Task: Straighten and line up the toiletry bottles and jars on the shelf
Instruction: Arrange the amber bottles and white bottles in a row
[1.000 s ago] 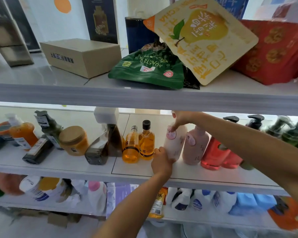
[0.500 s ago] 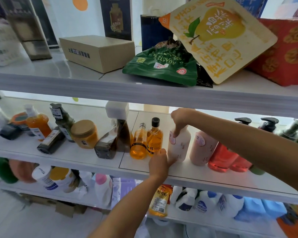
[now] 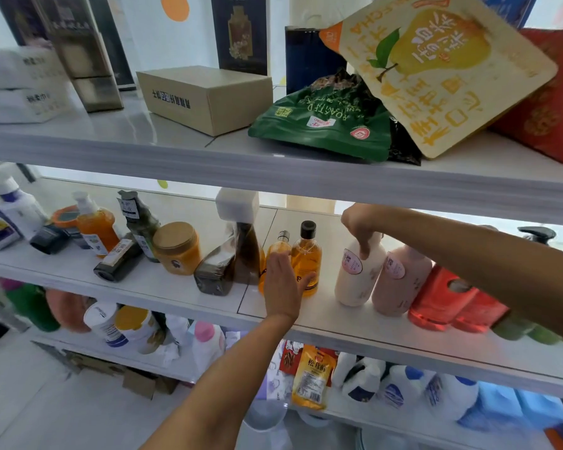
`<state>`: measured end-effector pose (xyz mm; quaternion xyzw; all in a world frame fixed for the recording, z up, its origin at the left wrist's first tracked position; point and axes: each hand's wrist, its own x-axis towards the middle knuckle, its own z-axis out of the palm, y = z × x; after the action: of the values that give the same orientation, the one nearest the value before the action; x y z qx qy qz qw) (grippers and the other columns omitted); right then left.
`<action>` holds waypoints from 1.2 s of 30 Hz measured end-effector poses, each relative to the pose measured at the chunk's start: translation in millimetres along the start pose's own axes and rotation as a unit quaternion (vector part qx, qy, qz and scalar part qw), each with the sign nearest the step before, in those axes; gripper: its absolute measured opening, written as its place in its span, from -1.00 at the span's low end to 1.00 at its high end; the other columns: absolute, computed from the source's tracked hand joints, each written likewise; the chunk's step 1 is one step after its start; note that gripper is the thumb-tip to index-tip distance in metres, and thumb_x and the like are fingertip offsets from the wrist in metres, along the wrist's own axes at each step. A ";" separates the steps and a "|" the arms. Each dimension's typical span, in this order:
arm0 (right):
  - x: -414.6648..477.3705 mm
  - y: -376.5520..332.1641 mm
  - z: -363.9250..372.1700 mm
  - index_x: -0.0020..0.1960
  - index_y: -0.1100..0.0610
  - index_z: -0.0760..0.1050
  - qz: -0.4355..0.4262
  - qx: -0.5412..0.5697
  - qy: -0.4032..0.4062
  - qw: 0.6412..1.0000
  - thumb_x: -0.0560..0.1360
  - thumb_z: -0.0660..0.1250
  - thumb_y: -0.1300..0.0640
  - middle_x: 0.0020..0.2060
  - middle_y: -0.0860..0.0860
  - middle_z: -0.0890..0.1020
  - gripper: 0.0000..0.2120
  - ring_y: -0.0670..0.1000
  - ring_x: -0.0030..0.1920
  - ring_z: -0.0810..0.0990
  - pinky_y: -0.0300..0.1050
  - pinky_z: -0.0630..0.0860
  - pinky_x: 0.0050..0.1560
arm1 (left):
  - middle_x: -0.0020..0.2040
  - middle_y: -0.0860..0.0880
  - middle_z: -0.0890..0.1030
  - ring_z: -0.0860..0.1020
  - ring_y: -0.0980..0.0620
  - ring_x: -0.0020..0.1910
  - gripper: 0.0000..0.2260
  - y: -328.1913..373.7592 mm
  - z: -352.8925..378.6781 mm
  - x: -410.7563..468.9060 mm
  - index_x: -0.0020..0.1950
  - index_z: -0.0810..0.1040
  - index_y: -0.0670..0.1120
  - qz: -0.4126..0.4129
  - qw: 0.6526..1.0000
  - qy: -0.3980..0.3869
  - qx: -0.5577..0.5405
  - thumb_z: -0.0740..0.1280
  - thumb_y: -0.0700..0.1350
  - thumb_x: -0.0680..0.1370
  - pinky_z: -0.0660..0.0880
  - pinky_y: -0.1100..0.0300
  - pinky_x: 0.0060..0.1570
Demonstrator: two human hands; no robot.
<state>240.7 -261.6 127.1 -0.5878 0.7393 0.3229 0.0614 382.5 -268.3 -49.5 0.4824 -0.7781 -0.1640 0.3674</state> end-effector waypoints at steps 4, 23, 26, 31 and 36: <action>4.8 -1.1 -7.1 0.38 0.25 0.31 -0.048 0.087 0.050 0.994 0.35 0.49 -0.07 0.22 0.07 0.45 -0.26 0.07 0.19 0.46 -0.14 0.40 0.24 | 0.30 -0.17 0.43 0.40 -0.13 0.29 -0.27 -2.3 -0.1 4.2 0.41 0.26 -0.14 -0.014 0.998 -0.035 0.056 0.45 0.17 0.39 0.40 0.06 0.26; 15.7 -27.8 -0.6 0.07 0.20 0.58 -0.114 0.109 0.140 0.977 0.43 0.44 0.03 -0.06 0.05 0.65 -0.70 -0.03 -0.15 0.53 -0.24 0.39 -0.27 | 0.31 -0.09 0.48 0.37 -0.05 0.34 -0.37 13.1 5.8 -1.4 0.42 0.32 -0.08 -0.028 0.992 -0.122 0.010 0.29 0.25 0.46 0.28 0.09 0.34; 19.8 -36.1 -9.5 -0.25 0.16 0.47 -0.109 0.124 0.141 0.976 0.49 0.31 -0.15 -0.34 -0.01 0.54 -0.63 -0.07 -0.31 0.46 -0.28 0.28 -0.39 | 0.19 -0.13 0.51 0.46 -0.07 0.19 -0.36 -1.9 0.0 -5.5 0.27 0.42 -0.13 -0.080 0.996 -0.025 0.023 0.13 0.35 0.46 0.40 0.12 0.15; 54.1 -69.0 -9.8 0.23 0.18 0.47 -0.110 0.134 0.200 0.964 0.55 0.26 0.00 0.09 0.06 0.60 -0.66 0.05 0.05 0.58 -0.12 0.54 -0.04 | 0.25 -0.14 0.44 0.37 -0.10 0.24 -0.43 -20.0 -8.3 -2.9 0.27 0.33 -0.12 -0.273 0.960 -0.024 0.049 0.24 0.30 0.49 0.38 0.07 0.19; 83.5 -97.3 -7.1 0.39 0.19 0.32 -0.101 0.127 0.124 0.979 0.55 0.20 0.25 0.22 0.13 0.52 -0.59 0.11 0.18 0.53 -0.10 0.51 0.11 | 0.34 -0.17 0.41 0.36 -0.20 0.35 -0.30 -20.4 -7.1 4.6 0.38 0.22 -0.14 -0.424 0.895 -0.071 -0.121 0.37 0.23 0.43 0.40 -0.07 0.26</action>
<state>306.0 -344.5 53.9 -0.6823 0.7129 0.1432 0.0761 399.2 -281.4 -55.3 0.7052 -0.4978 -0.4311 0.2628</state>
